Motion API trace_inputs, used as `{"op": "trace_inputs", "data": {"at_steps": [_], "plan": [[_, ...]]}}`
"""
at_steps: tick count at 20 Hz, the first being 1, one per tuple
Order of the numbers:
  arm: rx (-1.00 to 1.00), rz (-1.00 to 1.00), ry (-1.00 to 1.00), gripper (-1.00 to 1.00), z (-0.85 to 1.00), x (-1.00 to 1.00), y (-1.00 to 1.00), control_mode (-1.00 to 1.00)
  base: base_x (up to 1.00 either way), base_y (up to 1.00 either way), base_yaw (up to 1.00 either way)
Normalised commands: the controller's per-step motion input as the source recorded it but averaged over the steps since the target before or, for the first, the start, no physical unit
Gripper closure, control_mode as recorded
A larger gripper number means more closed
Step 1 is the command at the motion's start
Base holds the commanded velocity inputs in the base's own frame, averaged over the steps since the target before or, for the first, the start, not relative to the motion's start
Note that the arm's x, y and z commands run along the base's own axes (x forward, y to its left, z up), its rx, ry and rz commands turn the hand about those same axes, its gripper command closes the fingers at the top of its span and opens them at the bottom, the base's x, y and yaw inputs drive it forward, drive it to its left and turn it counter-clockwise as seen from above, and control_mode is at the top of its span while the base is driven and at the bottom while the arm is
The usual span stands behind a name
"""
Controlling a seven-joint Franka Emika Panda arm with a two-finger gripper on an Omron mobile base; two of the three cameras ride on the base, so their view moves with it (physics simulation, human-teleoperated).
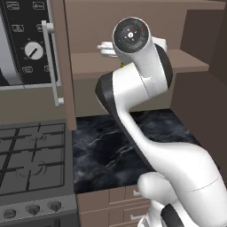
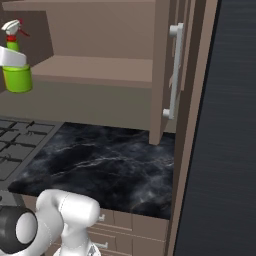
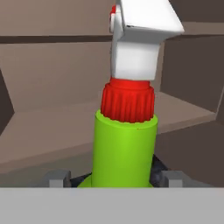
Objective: Move the cutting board and knife to the sink. Then move spray from the cabinet to the counter.
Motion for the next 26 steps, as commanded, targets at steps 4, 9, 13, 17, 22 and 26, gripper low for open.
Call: {"op": "trace_inputs", "data": {"at_steps": [4, 9, 13, 17, 22, 26], "plan": [[0.0, -0.09, 0.14, 1.0, -0.72, -0.13, 0.0, -1.0, 0.0, 0.0, 0.0], [0.0, -0.11, 0.05, 1.0, -0.71, 0.0, -0.22, -1.0, 0.0, 0.0, 0.0], [0.0, -0.1, 0.0, 1.0, -0.71, 0.02, -0.36, -1.0, 0.0, 0.0, 0.0], [0.0, -0.08, 0.0, 1.0, -0.58, 0.09, -0.39, -1.0, 0.0, 0.0, 0.0], [0.0, -0.08, 0.0, 1.0, -0.62, 0.13, -0.34, -1.0, 0.0, 0.0, 0.0], [0.0, -0.07, 0.03, 1.0, -0.69, 0.23, -0.11, -1.0, 0.0, 0.0, 0.0]]}}
